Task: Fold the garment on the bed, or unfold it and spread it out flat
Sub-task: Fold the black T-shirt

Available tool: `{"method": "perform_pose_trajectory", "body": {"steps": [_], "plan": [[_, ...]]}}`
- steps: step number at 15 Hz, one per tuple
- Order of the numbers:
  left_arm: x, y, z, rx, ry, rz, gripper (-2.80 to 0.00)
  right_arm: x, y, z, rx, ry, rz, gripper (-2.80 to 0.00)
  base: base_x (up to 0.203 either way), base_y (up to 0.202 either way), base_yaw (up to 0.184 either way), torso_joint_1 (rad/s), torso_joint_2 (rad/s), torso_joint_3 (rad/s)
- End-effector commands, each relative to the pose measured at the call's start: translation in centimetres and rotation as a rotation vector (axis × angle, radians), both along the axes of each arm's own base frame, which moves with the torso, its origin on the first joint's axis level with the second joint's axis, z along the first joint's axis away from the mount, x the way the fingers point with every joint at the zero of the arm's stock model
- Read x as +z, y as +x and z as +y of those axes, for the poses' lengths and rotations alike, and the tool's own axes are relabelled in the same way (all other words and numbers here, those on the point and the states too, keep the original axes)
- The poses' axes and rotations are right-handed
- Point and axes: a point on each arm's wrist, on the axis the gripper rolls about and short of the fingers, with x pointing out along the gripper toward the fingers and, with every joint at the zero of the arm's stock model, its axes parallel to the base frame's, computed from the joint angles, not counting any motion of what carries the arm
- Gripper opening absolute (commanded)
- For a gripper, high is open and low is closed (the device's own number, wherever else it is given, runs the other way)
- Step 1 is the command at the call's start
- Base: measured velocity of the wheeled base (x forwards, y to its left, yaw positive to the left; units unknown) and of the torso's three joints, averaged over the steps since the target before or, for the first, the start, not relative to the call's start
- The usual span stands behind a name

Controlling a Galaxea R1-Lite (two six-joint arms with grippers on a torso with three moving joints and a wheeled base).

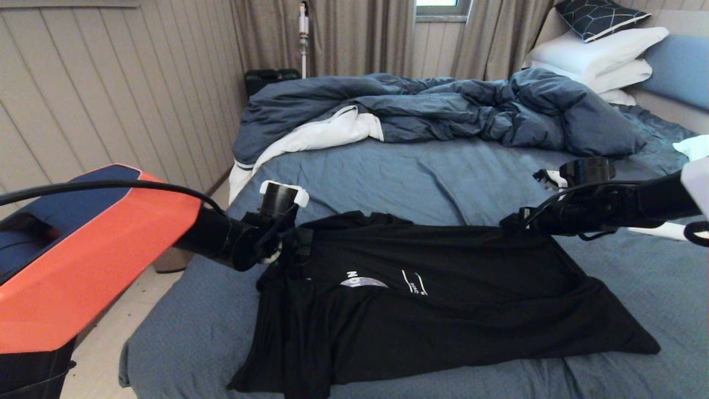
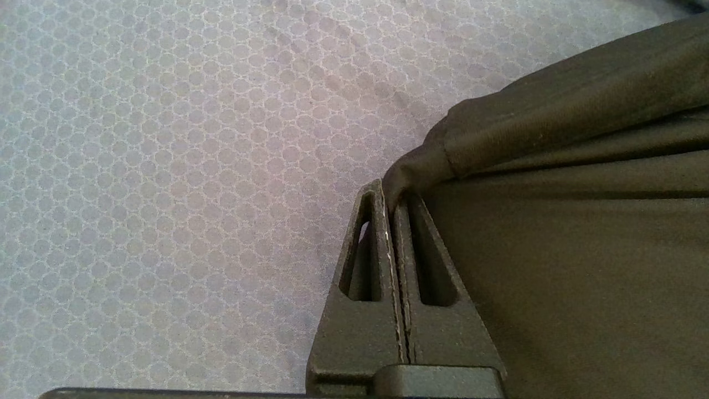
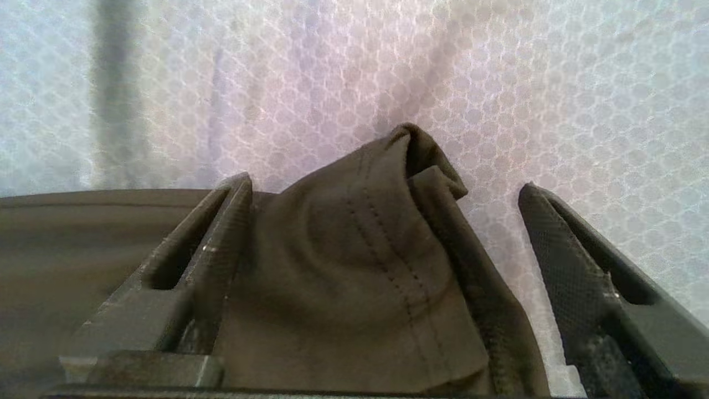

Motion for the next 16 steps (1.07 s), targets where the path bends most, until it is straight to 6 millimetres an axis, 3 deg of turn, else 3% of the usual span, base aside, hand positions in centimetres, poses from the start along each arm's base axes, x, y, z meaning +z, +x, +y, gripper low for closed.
{"method": "perform_pose_trajectory", "body": {"steps": [1, 6, 10, 16], "plan": [[-0.1, 0.0, 0.0, 0.002, 0.001, 0.001, -2.8, -0.4, 0.1, -0.1, 0.0, 0.001, 0.011, -2.8, 0.0, 0.0, 0.0, 0.0, 0.0, 0.0], [0.1, 0.0, -0.1, 0.0, -0.005, -0.01, -2.8, 0.1, 0.3, -0.1, -0.006, -0.006, -0.034, -2.8, 0.0, 0.0, 0.0, 0.0, 0.0, 0.0], [1.9, -0.3, 0.1, 0.006, -0.028, -0.057, -2.8, 2.4, -0.6, -0.1, -0.024, -0.013, -0.081, -2.8, 0.0, 0.0, 0.0, 0.0, 0.0, 0.0], [4.8, -1.5, 0.7, 0.023, -0.047, -0.11, -2.8, 5.2, -4.8, 0.0, -0.043, -0.01, -0.098, -2.8, 0.0, 0.0, 0.0, 0.0, 0.0, 0.0]]}}
